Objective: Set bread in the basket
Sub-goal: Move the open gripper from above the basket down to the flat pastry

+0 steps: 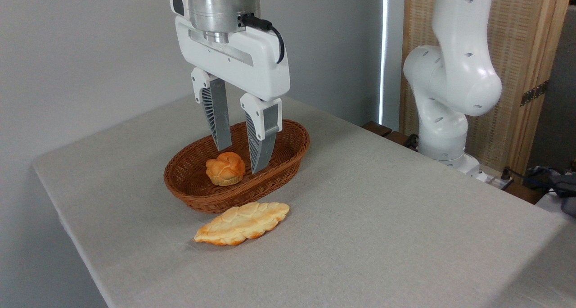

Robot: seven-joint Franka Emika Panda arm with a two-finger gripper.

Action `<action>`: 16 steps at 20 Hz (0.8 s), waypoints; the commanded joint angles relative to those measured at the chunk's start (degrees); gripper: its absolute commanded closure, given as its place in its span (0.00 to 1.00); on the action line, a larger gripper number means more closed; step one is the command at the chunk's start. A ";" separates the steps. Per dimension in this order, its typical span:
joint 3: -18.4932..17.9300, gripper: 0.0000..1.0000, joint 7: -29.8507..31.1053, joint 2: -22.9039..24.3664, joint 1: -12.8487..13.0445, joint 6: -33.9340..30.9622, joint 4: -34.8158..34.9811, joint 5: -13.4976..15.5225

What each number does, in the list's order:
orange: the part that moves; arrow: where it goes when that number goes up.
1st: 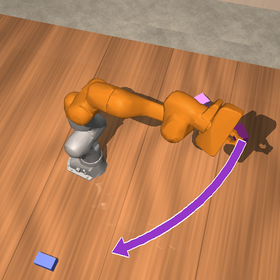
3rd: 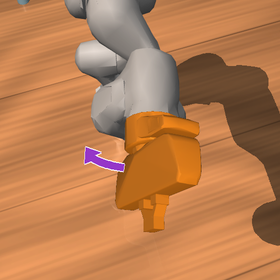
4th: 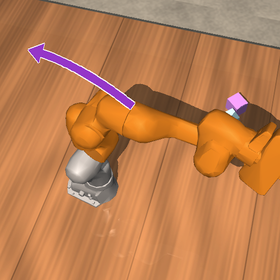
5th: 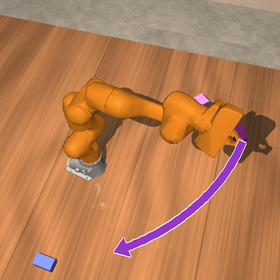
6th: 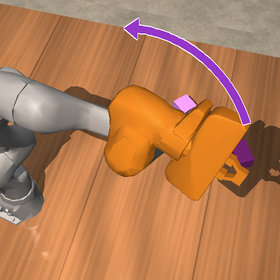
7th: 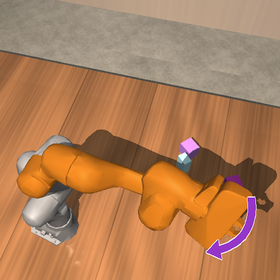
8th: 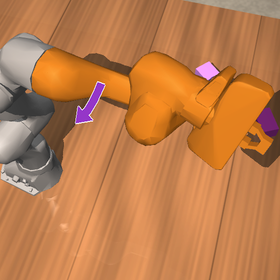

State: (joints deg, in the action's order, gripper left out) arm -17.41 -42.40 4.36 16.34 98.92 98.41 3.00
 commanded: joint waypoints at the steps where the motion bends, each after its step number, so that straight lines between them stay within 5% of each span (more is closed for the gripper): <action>1: -0.35 0.00 -0.31 0.12 0.62 -2.84 -0.86 0.08; 10: -0.08 0.00 -0.84 -0.32 0.62 -1.80 -0.68 0.08; 16: -0.08 0.00 -0.84 -5.32 0.62 6.28 0.90 0.08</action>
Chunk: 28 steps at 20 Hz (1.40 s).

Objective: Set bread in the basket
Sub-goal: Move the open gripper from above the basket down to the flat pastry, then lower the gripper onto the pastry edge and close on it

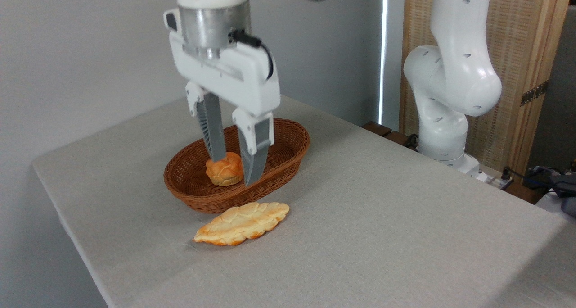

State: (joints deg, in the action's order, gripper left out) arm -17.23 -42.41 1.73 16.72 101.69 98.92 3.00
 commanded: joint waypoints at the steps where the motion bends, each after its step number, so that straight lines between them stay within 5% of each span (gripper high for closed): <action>1: -0.26 0.00 -0.83 -3.57 0.25 4.30 0.40 0.08; 12: 1.32 0.00 -0.83 -13.77 1.04 9.23 1.10 -0.36; 21: 2.73 0.00 -0.65 -16.24 1.04 9.49 0.92 0.25; 28: 2.91 0.00 -0.65 -16.32 0.86 9.58 0.66 7.89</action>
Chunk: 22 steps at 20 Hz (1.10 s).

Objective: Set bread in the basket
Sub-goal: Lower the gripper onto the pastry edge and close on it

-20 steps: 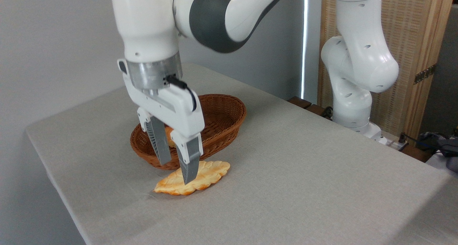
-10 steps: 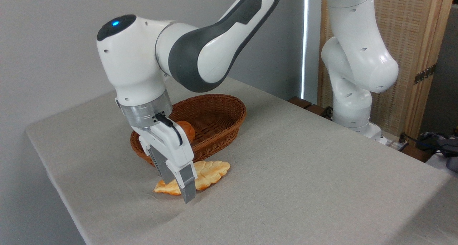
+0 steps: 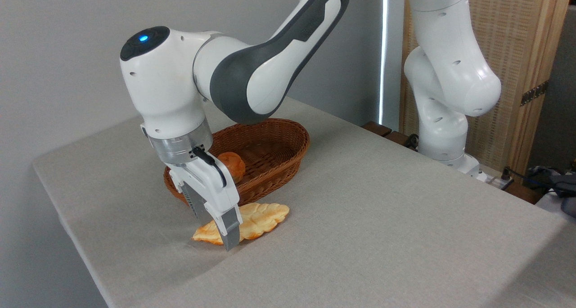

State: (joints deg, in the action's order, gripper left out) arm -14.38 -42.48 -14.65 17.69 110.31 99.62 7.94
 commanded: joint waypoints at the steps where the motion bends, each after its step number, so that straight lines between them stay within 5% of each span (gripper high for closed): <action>1: -0.03 0.00 -0.59 0.06 -0.12 0.96 -0.04 3.13; 10: 0.06 0.00 -1.03 -1.70 -0.12 0.96 0.04 2.43; 11: -0.03 0.04 -1.03 -1.70 -0.12 0.96 0.13 2.43; 15: 0.06 0.69 -3.31 -1.70 -0.38 0.87 0.13 2.52; 22: 0.06 0.73 -3.49 -1.70 -0.47 0.96 0.22 2.70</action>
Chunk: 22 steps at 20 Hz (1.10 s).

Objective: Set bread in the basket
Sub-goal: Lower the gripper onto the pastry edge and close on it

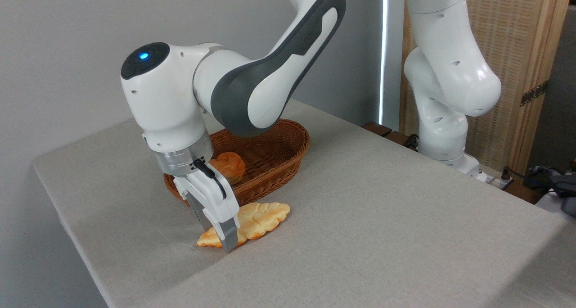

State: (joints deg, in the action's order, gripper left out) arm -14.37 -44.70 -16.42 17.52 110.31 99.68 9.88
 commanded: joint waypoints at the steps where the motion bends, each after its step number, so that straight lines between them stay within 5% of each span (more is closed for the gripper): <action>1: 0.05 0.71 -1.27 0.07 -0.30 0.96 0.16 0.75; 22: -1.18 0.72 -1.35 2.27 -0.65 0.87 -0.10 0.67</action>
State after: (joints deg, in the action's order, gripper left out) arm -14.76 -44.71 -16.13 17.07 110.32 99.25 9.88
